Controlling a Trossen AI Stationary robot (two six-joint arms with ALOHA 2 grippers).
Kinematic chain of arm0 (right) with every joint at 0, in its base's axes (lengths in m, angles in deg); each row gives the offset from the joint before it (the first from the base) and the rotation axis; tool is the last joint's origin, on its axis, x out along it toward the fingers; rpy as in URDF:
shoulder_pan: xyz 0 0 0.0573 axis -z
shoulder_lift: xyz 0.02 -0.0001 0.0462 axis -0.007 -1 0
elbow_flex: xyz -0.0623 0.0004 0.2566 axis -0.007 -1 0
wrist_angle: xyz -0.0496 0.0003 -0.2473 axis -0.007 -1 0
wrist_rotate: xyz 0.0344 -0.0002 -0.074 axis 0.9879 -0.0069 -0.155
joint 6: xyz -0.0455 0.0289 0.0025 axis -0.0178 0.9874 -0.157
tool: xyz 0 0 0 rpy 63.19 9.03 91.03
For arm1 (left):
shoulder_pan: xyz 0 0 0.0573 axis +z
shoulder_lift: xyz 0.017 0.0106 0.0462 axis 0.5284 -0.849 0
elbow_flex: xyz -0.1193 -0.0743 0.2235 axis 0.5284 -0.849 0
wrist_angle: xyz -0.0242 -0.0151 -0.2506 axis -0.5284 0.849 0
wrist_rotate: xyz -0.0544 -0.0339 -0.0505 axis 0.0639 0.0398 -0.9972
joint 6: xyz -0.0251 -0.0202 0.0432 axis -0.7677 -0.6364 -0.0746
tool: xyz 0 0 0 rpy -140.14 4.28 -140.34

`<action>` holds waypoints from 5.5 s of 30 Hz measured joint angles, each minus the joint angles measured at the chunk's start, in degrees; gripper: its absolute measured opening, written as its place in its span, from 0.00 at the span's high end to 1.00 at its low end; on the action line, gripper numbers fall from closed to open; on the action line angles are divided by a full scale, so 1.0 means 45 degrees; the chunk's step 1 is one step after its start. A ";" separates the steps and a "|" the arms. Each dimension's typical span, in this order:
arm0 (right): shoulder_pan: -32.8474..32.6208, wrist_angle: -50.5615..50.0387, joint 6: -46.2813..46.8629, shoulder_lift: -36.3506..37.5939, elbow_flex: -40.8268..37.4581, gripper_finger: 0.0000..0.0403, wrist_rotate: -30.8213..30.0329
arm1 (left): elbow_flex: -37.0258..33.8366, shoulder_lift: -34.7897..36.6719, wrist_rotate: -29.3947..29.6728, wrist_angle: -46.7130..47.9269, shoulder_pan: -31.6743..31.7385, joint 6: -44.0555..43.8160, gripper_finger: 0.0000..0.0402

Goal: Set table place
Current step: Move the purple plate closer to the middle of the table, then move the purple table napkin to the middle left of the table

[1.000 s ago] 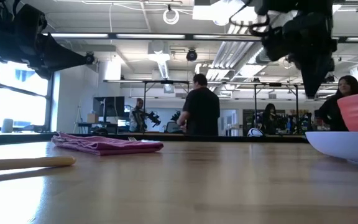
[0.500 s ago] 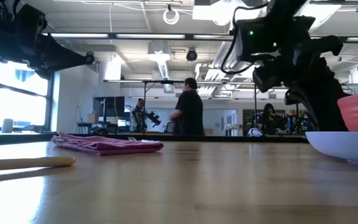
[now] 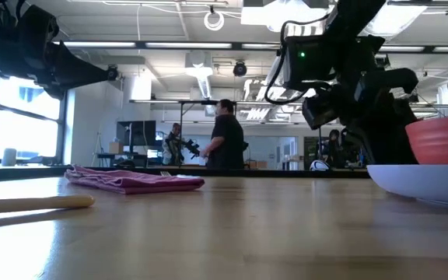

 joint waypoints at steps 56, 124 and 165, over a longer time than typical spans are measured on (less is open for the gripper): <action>0.1916 -0.4029 0.5706 0.7532 -0.2010 1.00 -0.5349 | 0.0000 0.0004 0.0248 -0.0010 0.0000 -0.0005 0.95; -0.0083 -0.1828 0.9323 0.6654 -0.3482 1.00 -0.4262 | 0.0542 -0.0114 -0.0371 0.0081 0.0000 0.0404 0.97; 0.1671 -0.4506 0.1993 0.6810 0.6800 1.00 -0.8974 | 1.6385 -2.0675 -0.7981 1.3529 0.2496 0.0199 1.00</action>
